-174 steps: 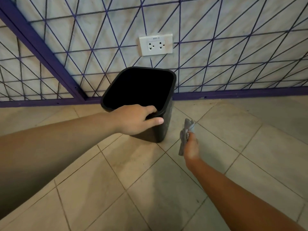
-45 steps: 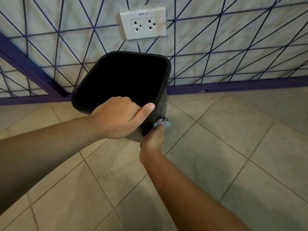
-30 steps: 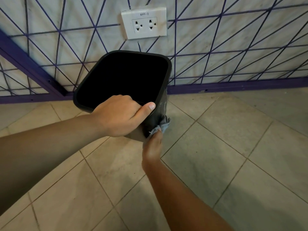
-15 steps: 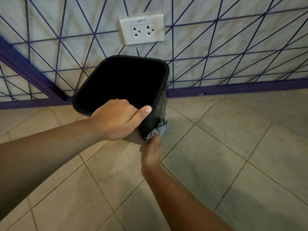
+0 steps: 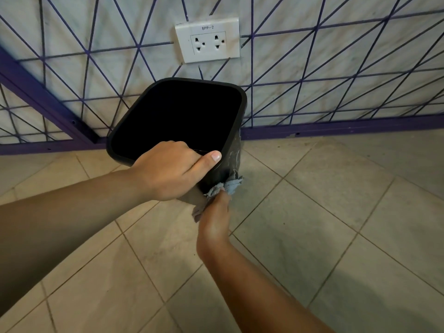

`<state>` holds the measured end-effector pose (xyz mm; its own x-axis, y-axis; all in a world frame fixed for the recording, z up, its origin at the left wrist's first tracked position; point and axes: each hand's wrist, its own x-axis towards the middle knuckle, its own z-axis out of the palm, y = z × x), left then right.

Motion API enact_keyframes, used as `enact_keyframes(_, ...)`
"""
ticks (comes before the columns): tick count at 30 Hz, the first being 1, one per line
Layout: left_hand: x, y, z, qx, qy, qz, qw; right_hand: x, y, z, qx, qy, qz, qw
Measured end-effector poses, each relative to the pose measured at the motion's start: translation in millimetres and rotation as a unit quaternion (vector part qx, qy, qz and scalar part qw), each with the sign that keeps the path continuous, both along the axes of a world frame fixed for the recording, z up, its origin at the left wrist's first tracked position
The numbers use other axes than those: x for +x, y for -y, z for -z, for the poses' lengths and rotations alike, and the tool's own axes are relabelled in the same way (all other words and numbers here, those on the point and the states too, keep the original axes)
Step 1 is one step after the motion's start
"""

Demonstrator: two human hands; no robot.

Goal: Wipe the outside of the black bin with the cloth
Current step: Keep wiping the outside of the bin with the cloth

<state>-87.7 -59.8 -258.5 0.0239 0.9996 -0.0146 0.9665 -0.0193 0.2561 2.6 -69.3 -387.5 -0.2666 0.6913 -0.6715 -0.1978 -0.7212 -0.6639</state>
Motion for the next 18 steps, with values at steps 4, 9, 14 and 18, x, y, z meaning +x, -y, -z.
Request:
enact_keyframes(4,-0.4,-0.1,-0.8,-0.007,-0.002,-0.014,1.0,4.1,-20.2,6.8,-0.023,-0.033,0.053,0.998)
enact_keyframes(9,0.2,-0.2,-4.2,-0.001,0.0,-0.004,1.0,-3.3,0.9,-0.4,0.036,-0.005,0.024,0.999)
enact_keyframes(14,2.2,0.7,-5.0,-0.002,-0.001,-0.009,1.0,8.0,-18.4,3.5,-0.015,0.023,0.024,0.999)
enact_keyframes(18,1.8,3.6,-4.1,-0.015,-0.005,-0.016,1.0,-0.9,25.1,-40.7,-0.014,-0.033,0.0,0.999)
